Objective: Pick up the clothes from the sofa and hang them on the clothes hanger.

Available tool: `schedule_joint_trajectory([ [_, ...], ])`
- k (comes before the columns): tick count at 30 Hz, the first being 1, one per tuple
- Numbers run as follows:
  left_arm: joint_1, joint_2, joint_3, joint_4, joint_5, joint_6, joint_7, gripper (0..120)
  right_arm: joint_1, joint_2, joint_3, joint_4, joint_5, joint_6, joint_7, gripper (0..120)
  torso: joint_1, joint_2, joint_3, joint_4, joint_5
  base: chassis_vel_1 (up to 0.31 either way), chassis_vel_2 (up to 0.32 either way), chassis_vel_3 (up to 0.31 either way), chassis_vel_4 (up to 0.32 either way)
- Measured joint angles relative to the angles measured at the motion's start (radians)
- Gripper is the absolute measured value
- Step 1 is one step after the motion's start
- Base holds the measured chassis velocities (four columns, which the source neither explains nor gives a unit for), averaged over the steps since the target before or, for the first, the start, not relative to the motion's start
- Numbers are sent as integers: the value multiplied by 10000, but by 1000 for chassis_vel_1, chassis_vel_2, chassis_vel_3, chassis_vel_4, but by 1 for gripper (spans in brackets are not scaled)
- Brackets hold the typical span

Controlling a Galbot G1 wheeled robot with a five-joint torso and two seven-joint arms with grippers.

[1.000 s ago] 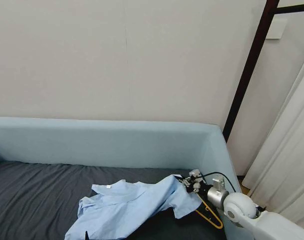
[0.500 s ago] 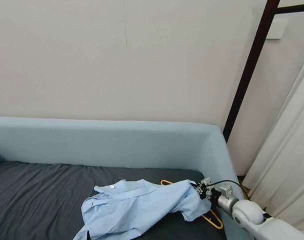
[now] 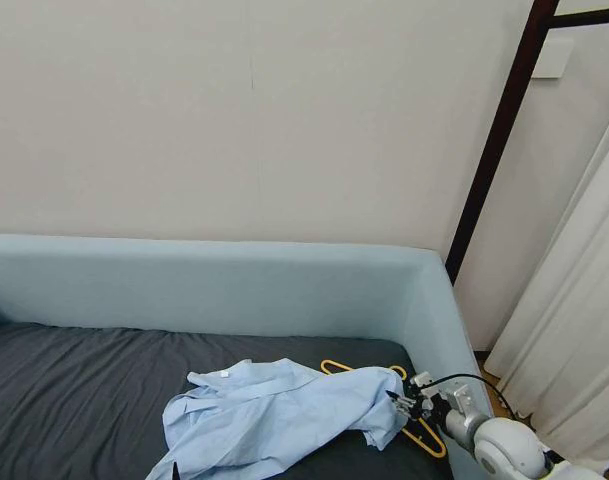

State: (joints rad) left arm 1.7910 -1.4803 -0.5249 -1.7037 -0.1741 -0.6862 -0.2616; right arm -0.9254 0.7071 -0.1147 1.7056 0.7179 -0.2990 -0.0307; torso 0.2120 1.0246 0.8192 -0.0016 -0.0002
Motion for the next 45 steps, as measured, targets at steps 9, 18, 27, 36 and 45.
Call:
schedule_joint_trajectory([
  [9,267,84,-69,-19,208,-177,152,100,2501,557,-2287,-525,158,511,-715,98,1,0,0,2,-2,0,0,0,0],
  [18,472,-85,-59,94,459,-459,211,100,5348,2201,-5189,-2290,678,341,-1658,100,1,-1,1,-3,-3,0,0,0,0],
  [27,455,-484,-95,502,434,-805,58,100,7075,5003,-6687,-5001,1317,-289,-1741,100,1,-1,2,-1,-2,0,0,0,0],
  [36,550,-522,-174,663,420,-1041,40,100,7407,7286,-7092,-8429,747,-444,-2605,100,2,-1,1,-1,-3,0,0,0,0],
  [45,528,-651,-211,657,196,-940,-134,100,7275,8289,-6714,-10403,49,-445,-3390,100,1,-1,0,-1,0,0,0,0,0],
])
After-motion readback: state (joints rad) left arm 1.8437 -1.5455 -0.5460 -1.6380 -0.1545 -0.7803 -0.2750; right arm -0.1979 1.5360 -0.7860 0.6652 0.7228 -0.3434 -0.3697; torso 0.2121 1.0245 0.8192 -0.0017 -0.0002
